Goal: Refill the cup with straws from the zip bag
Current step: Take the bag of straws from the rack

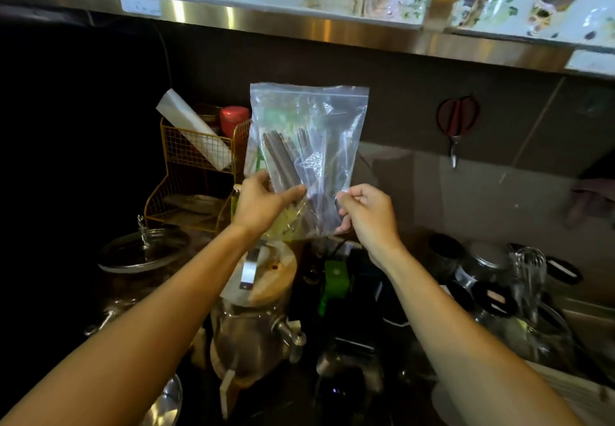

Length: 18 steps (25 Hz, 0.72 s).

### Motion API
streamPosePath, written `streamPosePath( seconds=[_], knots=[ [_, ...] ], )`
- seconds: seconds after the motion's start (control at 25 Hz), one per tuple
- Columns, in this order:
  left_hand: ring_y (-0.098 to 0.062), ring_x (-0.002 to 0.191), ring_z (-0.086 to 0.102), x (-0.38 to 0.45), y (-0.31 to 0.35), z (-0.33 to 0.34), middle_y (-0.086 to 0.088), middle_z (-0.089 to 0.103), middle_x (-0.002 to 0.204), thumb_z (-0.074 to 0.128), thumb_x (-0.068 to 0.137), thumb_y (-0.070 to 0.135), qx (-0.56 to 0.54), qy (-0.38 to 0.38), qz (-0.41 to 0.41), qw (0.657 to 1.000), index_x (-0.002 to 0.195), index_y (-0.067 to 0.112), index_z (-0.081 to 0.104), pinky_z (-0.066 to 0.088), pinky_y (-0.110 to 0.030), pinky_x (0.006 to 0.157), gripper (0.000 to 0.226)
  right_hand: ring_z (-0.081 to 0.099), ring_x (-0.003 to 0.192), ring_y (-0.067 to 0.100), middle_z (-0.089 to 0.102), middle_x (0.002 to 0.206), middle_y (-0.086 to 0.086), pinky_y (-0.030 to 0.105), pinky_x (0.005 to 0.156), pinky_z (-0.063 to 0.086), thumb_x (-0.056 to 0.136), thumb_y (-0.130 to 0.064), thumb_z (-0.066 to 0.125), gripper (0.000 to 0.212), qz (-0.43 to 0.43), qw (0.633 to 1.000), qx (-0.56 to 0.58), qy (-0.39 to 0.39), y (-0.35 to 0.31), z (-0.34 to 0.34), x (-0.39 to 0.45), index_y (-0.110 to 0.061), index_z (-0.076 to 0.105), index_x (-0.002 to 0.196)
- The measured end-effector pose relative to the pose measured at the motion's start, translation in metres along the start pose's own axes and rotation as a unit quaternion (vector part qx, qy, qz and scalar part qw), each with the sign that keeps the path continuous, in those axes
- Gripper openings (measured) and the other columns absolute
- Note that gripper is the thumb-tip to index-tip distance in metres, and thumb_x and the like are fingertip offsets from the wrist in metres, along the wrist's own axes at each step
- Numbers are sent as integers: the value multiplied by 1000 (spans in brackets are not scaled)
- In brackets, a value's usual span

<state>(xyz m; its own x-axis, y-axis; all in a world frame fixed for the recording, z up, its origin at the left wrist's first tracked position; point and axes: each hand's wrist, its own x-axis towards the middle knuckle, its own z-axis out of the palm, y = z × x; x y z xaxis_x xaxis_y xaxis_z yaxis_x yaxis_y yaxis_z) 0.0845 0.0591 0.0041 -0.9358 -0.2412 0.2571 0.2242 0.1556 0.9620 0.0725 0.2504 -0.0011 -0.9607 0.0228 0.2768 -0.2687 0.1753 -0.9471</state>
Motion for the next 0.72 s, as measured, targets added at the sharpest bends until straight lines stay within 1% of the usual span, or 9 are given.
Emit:
streamPosePath(
  seconds=[0.08,0.16,0.28,0.32,0.4,0.48,0.56,0.68,0.72],
  knots=[
    [-8,75,78,-20,1,18,-3,80,90,88,78,10,-27,-8,7,1000,104,0,74,64,-27,71,30,51,35,13,57,60,5,43,52,55,100,-9,66,19,2,1000,-6,14,5,-30,-18,-2,62,83],
    [-9,76,78,-44,1,38,2,81,87,87,77,3,-65,-28,9,997,98,5,75,62,-25,69,24,46,34,14,54,59,6,30,42,45,99,-12,70,23,17,999,-14,26,10,-63,-39,2,60,84],
    [-5,69,76,-75,-8,73,6,81,79,85,77,-3,-92,-65,11,994,95,11,73,59,-20,64,25,41,33,16,51,50,0,28,38,37,96,-15,74,26,28,999,-31,31,20,-107,-72,-3,57,80],
    [-5,70,76,-87,-13,85,6,81,80,85,76,-3,-94,-74,10,993,97,9,73,59,-20,64,26,42,32,15,50,47,-1,27,37,37,96,-15,75,26,37,998,-35,35,27,-123,-84,-4,56,80],
    [-13,85,79,-105,-19,105,-2,83,94,87,75,-1,-110,-81,10,991,108,4,72,62,-26,74,37,46,32,13,52,47,1,24,36,39,96,-13,74,24,55,997,-35,43,35,-148,-104,-4,57,82],
    [-21,97,79,-125,-24,124,-6,82,105,88,76,2,-115,-105,17,988,113,7,71,63,-34,84,42,51,35,11,54,52,6,23,34,43,97,-11,73,18,73,996,-25,42,41,-172,-124,-3,59,88],
    [-22,98,79,-144,-26,144,-6,81,105,87,77,3,-110,-140,12,984,110,11,72,63,-37,86,37,54,41,14,59,61,8,26,36,47,97,-8,71,14,88,995,-1,44,48,-196,-144,-4,58,95],
    [-20,97,79,-173,-31,174,-6,81,105,86,78,5,-95,-179,-3,979,108,16,73,64,-39,88,34,59,52,18,67,86,10,29,43,53,97,-9,72,23,120,991,13,54,67,-230,-175,-4,57,114],
    [-19,97,79,-180,-33,182,-5,81,105,86,78,6,-89,-192,-5,977,108,18,73,64,-39,88,35,61,54,18,66,89,11,30,45,54,97,-12,71,25,123,991,4,48,73,-238,-183,-7,59,119]
  ],
)
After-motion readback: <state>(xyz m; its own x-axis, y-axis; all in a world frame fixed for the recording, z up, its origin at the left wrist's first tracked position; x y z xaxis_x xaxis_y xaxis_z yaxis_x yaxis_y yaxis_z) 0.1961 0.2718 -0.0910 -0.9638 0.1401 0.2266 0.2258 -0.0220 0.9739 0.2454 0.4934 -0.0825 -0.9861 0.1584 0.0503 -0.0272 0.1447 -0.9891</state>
